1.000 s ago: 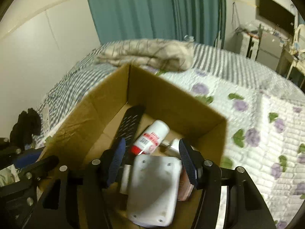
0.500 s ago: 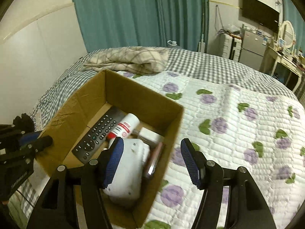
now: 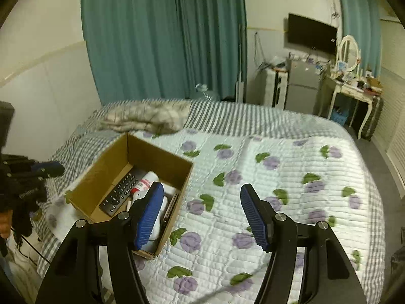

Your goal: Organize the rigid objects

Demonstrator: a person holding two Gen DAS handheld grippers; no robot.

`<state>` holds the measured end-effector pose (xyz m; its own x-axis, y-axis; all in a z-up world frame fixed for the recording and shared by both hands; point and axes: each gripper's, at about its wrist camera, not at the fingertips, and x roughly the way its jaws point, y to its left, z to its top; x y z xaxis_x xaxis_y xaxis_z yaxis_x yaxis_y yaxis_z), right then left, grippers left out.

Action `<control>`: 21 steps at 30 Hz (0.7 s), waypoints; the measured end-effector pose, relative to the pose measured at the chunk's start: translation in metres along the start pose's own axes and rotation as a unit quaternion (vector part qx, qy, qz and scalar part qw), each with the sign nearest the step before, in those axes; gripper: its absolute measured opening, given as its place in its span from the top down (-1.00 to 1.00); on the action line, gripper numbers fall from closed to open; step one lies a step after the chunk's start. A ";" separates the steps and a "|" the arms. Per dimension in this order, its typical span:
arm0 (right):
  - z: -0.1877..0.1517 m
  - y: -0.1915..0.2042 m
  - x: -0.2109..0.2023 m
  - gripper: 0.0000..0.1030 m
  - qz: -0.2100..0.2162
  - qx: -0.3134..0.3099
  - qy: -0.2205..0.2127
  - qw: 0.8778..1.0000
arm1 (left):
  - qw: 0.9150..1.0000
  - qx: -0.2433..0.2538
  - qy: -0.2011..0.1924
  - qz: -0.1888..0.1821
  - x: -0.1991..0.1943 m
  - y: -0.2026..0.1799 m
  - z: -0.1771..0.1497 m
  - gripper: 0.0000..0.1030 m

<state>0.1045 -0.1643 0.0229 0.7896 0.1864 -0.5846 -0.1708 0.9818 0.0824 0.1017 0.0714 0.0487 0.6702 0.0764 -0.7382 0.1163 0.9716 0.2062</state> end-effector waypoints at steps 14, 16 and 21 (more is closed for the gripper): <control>-0.013 0.004 -0.107 -0.69 -0.047 -0.006 -0.113 0.993 | 0.977 -0.057 -0.207 -0.018 -0.106 -0.023 -0.024 -0.47; -0.018 0.005 -0.115 -0.84 -0.049 -0.008 -0.126 0.991 | 0.971 -0.074 -0.228 -0.016 -0.107 -0.026 -0.034 -0.49; -0.031 0.011 -0.126 -0.99 -0.060 -0.016 -0.153 0.986 | 0.962 -0.077 -0.263 0.004 -0.109 -0.042 -0.054 -0.61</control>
<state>-0.0149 -0.1777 0.0727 0.9455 0.0753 -0.3169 -0.0798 0.9968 -0.0013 -0.0161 0.0341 0.0858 0.9533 -0.0003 -0.3021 0.0268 0.9961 0.0837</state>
